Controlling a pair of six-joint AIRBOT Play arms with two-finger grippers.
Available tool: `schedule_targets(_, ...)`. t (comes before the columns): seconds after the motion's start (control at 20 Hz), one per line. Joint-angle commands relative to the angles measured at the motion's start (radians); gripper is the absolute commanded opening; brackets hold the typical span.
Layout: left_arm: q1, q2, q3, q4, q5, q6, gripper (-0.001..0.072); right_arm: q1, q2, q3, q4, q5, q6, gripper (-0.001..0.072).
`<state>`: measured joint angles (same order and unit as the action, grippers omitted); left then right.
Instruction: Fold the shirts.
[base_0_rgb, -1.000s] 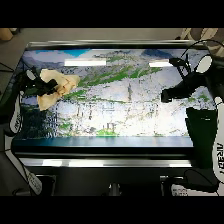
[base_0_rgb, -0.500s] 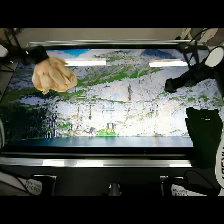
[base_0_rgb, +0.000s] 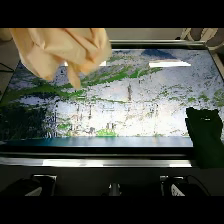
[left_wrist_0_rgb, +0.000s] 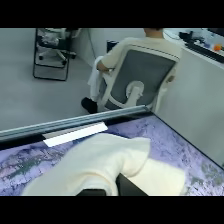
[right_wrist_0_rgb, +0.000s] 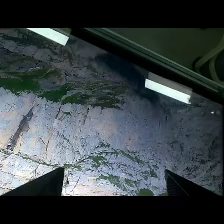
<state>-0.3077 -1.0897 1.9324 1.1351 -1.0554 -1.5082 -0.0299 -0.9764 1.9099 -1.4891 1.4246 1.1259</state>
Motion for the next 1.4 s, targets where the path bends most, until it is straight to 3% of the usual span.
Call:
schedule_targets(0.0,-0.132,0.042,-0.146,0.024,-0.058,-0.029,0.002,0.0,0.091,0.013,-0.012,0.16,-0.001,0.0671)
schedule_targets(0.2,-0.311,-0.006,-0.528,0.017,-0.04,-0.034,0.0021,0.0,0.035,0.012,-0.024,0.288,-0.029,0.0671)
schedule_targets(0.35,-0.47,-0.082,-0.822,0.01,0.094,-0.099,0.002,0.0,-0.056,0.012,-0.023,0.302,-0.05,0.0671)
schedule_targets(0.55,-0.56,-0.213,-0.952,-0.017,0.171,-0.195,0.0038,0.001,-0.202,0.012,-0.02,0.363,-0.05,0.067)
schedule_targets(0.6,-0.548,-0.225,-0.934,-0.018,0.17,-0.195,0.0227,0.001,-0.237,0.011,-0.016,0.376,-0.05,0.067)
schedule_targets(0.65,-0.525,-0.224,-0.908,-0.017,0.168,-0.195,0.0514,0.001,-0.272,0.011,-0.011,0.382,-0.05,0.067)
schedule_targets(0.7,-0.486,-0.218,-0.867,-0.016,0.154,-0.186,0.0651,0.001,-0.302,0.011,-0.005,0.382,-0.049,0.067)
schedule_targets(0.9,-0.264,-0.16,-0.672,-0.003,0.013,-0.084,0.0647,0.002,-0.377,-0.109,0.159,0.377,-0.046,0.067)
schedule_targets(1.1,-0.066,-0.181,-0.664,0.016,-0.073,-0.092,0.0646,0.003,-0.368,-0.419,0.321,0.274,-0.064,0.0669)
schedule_targets(1.35,-0.06,-0.417,-0.732,-0.132,-0.051,-0.095,0.0646,0.003,-0.368,-0.722,0.39,0.161,-0.113,0.0668)
